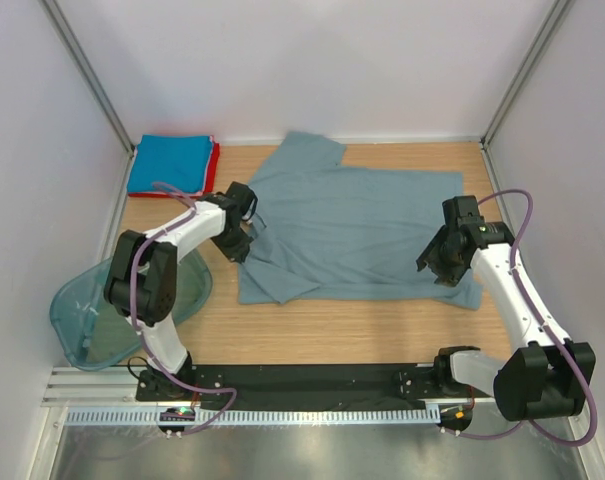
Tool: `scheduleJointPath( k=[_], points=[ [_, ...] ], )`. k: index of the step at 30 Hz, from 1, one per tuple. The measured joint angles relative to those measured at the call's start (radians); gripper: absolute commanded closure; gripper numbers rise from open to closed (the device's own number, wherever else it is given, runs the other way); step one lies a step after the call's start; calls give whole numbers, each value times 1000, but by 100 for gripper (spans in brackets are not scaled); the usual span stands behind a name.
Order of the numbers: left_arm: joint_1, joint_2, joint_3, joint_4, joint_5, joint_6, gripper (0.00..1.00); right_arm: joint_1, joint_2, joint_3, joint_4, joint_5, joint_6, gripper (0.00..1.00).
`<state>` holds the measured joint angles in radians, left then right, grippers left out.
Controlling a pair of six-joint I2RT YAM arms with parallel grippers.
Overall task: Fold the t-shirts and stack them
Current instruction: Flatten the tshirt out, then fold the tshirt
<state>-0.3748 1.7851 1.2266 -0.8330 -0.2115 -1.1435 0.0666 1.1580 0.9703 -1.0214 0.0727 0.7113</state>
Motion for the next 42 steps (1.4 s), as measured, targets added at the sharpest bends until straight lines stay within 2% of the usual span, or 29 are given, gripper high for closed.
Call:
scheduleJointPath(
  k=[8, 15, 23, 29, 42],
  points=[
    [-10, -115, -34, -114, -34, -19, 100, -3, 29, 0, -13, 69, 12, 46],
    [-76, -254, -76, -209, -59, -77, 100, -35, 121, 3, -22, 140, 27, 46],
    [-206, -336, -80, -308, -100, -179, 100, -193, 178, -1, -16, 199, 35, 46],
    [-220, -341, -80, -335, -128, -215, 100, -329, 220, -6, 24, 221, 37, 45],
    [-220, -312, -29, -358, -167, -185, 100, -407, 389, 43, 111, 226, 53, 44]
  ],
)
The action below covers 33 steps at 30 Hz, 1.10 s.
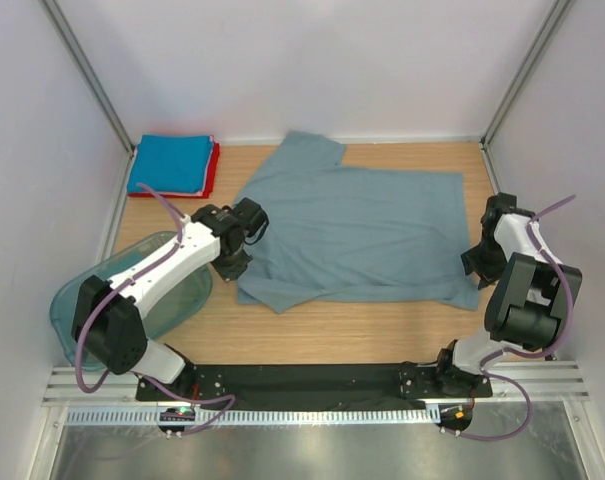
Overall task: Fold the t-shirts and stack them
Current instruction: Fold the tshirt
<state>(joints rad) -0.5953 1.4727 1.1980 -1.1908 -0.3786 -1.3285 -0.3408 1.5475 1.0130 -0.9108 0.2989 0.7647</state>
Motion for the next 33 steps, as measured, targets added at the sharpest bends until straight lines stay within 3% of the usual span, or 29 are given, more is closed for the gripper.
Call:
scheduleJointPath(
  k=[27, 29, 33],
  points=[
    [-24, 0, 0, 4, -7, 4, 100, -12, 114, 61, -18, 31, 0, 44],
    [-27, -3, 0, 4, -8, 4, 100, -14, 114, 61, -17, 31, 0, 47],
    [-38, -3, 0, 3, -15, 3, 100, -15, 116, 61, -12, 29, -2, 67]
  ],
)
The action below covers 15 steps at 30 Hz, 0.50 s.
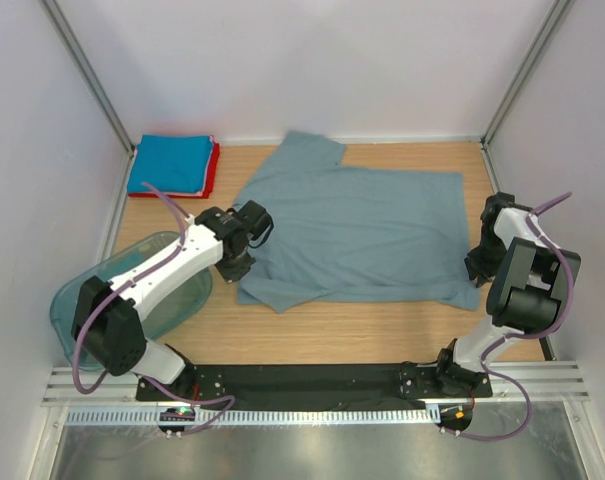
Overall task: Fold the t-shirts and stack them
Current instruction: Fold the tshirt
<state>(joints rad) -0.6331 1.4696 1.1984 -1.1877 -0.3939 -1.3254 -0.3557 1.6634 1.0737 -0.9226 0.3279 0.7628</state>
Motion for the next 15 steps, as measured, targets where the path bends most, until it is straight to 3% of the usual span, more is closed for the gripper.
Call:
scheduleJointPath(
  k=[4, 8, 12, 15],
  points=[
    [-23, -3, 0, -3, -10, -4, 100, 0, 0, -1, 5, 0, 0, 68],
    [-40, -16, 0, -3, -15, -10, 100, 0, 0, -9, 10, -1, 2, 57],
    [-42, -21, 0, -3, -15, -13, 100, 0, 0, -14, 9, -3, 3, 56],
    [-43, -22, 0, -2, -17, -17, 100, 0, 0, -14, 9, -3, 2, 71]
  ],
)
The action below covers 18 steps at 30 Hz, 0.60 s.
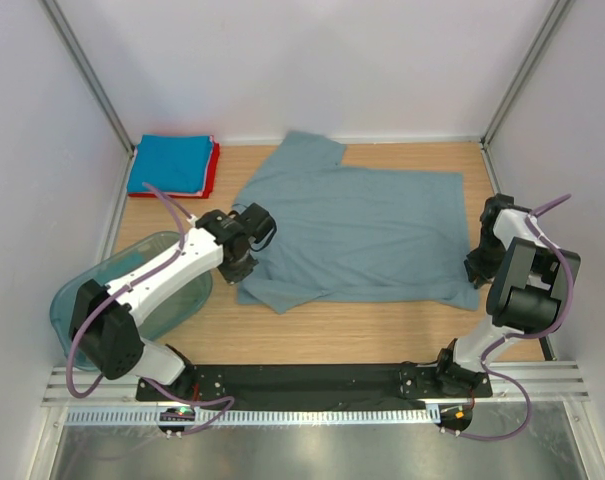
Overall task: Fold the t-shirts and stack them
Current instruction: Fold the tshirt
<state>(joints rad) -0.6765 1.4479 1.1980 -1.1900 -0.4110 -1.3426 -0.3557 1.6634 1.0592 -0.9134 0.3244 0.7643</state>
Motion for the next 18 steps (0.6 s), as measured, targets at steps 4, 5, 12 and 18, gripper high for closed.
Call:
scheduleJointPath(
  k=[4, 5, 12, 18],
  points=[
    [-4, 0, 0, -2, -6, -7, 100, -3, 0, 0, 0, -1, -9, 99],
    [-5, 0, 0, -6, -9, -8, 100, -5, 0, 0, -1, 0, -10, 99],
    [-35, -60, 2, -94, -32, -50, 100, -11, -120, -2, -83, 23, -39, 99],
    [-147, -229, -47, -125, -33, -173, 100, -8, -280, -11, -183, 53, -56, 99]
  ],
)
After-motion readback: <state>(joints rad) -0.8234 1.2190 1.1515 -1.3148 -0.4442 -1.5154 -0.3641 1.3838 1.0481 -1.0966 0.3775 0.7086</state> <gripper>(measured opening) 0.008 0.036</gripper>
